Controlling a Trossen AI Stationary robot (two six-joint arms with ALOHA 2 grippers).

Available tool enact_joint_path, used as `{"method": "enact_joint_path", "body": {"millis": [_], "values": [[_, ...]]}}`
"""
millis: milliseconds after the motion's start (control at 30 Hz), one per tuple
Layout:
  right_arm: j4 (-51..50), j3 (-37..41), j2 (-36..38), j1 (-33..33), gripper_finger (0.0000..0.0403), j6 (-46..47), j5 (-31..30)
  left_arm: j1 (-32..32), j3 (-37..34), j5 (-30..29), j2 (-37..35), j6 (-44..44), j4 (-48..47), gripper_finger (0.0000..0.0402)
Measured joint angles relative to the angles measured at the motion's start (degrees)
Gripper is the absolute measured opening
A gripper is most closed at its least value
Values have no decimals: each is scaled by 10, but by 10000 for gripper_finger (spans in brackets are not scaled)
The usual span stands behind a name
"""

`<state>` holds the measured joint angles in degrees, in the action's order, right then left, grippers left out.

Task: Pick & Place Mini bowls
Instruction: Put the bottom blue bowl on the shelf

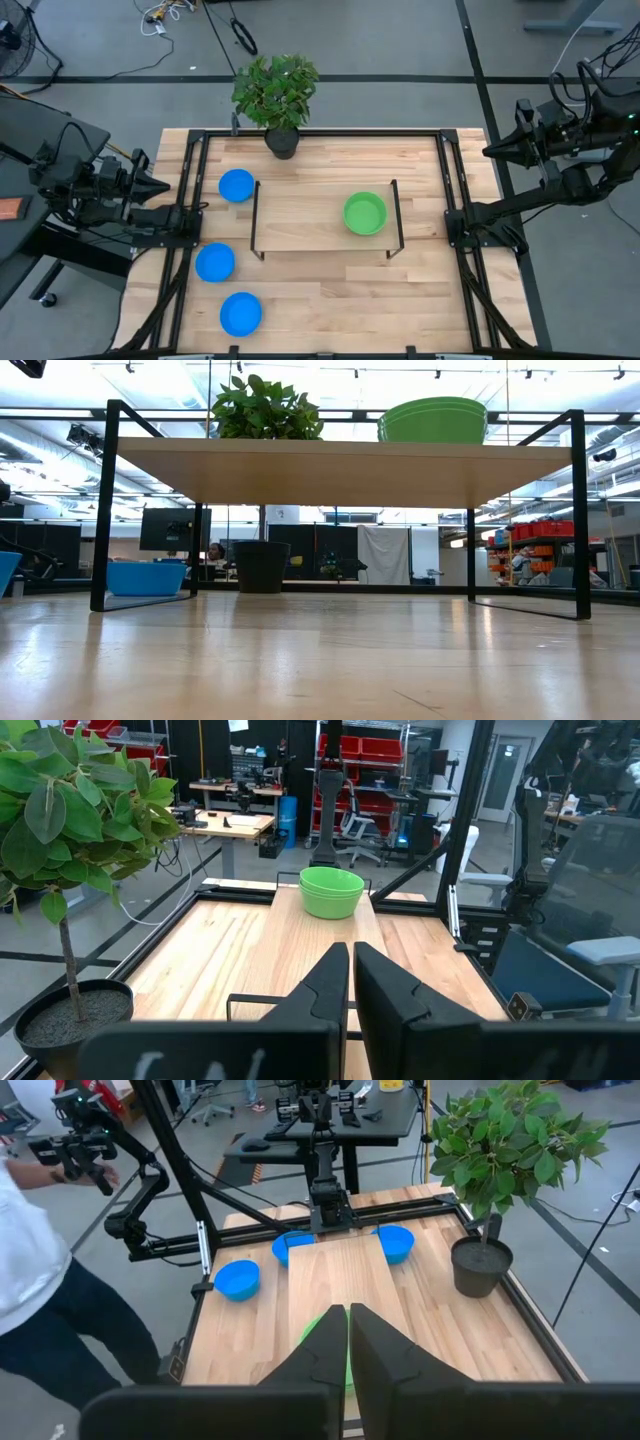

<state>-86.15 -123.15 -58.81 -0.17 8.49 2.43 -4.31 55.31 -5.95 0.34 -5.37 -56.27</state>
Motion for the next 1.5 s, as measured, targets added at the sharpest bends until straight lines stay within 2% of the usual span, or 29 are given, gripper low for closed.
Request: {"method": "enact_joint_path", "body": {"millis": [600,1233,1500], "values": [[0,0,0,0,21,0,0,0,0,-3,0,0,3,23],[0,0,0,0,21,0,0,0,0,-4,0,-2,150,23],[0,0,0,0,21,0,0,0,0,-9,0,0,264,19]]}}
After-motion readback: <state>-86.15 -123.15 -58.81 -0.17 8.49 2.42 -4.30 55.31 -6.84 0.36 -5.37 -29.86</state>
